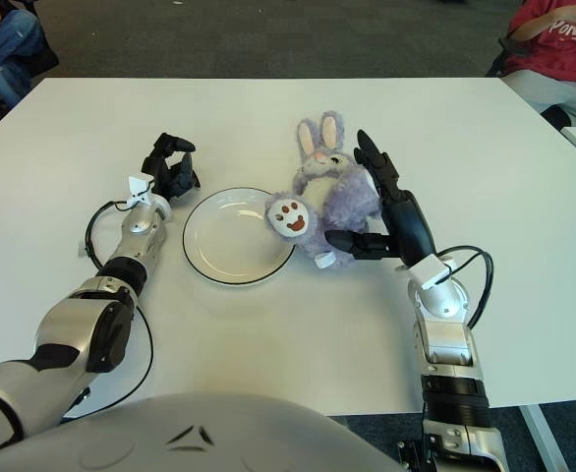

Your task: Put the doll into the plate.

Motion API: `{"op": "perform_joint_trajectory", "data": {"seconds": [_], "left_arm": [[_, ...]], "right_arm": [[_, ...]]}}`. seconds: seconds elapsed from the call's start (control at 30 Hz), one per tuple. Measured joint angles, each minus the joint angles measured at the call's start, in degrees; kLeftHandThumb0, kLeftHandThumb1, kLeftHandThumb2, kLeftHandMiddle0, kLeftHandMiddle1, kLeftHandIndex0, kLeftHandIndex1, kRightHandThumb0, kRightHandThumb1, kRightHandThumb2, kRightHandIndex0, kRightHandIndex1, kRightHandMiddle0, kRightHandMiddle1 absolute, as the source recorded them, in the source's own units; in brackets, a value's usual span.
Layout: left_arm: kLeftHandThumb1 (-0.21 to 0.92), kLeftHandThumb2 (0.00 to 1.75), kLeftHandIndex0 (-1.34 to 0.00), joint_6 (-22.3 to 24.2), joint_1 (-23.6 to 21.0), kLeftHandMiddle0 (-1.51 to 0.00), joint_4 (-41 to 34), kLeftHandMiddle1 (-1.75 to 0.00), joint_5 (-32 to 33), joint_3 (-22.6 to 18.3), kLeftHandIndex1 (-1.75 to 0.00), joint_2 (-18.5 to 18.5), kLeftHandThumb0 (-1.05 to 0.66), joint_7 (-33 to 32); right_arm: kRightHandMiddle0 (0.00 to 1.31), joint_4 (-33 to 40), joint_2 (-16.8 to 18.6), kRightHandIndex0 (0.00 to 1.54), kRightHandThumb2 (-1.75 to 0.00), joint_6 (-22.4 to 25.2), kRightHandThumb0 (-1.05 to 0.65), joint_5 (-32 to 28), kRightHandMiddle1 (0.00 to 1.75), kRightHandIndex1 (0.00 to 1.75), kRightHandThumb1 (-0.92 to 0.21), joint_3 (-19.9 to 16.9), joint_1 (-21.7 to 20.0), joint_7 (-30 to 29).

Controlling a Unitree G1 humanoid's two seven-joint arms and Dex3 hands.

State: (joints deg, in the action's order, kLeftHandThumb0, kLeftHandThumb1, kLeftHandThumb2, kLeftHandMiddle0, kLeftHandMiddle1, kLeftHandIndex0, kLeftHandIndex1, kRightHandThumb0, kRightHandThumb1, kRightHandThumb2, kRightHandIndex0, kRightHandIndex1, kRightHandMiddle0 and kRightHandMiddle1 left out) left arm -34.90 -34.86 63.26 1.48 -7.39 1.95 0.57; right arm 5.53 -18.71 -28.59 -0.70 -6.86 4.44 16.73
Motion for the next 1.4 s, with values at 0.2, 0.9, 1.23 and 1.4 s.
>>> {"op": "perform_joint_trajectory", "data": {"seconds": [0.2, 0.9, 1.23, 1.4], "left_arm": [[0.72, 0.8, -0.31, 0.0, 0.0, -0.94, 0.0, -1.75, 0.0, 0.0, -1.75, 0.0, -0.37, 0.1], [0.72, 0.81, -0.32, -0.2, 0.0, -0.94, 0.0, -1.75, 0.1, -0.1, -1.75, 0.0, -0.38, 1.1], [0.72, 0.8, -0.31, -0.1, 0.0, -0.94, 0.0, -1.75, 0.1, -0.1, -1.75, 0.0, -0.37, 1.1], [0.72, 0.81, -0.32, -0.1, 0.0, -0.94, 0.0, -1.75, 0.2, -0.1, -1.75, 0.0, -0.38, 1.2]], "right_arm": [[0.0, 0.9, -1.2, 0.03, -0.11, 1.8, -0.97, -4.8, 0.28, 1.3, -0.86, 0.7, 0.2, 3.8], [0.0, -0.3, -4.1, 0.0, -0.03, 0.5, -0.74, -4.3, 0.7, 1.48, -0.72, 0.9, -1.6, 6.3], [0.0, 1.5, -8.0, 0.15, -0.04, 3.8, -0.75, 0.3, 0.6, 1.73, -0.69, 1.0, -1.6, 7.0], [0.0, 3.4, -8.5, 0.3, -0.07, 6.4, -0.83, 4.0, 0.47, 1.74, -0.72, 1.0, -1.5, 5.2]]}}
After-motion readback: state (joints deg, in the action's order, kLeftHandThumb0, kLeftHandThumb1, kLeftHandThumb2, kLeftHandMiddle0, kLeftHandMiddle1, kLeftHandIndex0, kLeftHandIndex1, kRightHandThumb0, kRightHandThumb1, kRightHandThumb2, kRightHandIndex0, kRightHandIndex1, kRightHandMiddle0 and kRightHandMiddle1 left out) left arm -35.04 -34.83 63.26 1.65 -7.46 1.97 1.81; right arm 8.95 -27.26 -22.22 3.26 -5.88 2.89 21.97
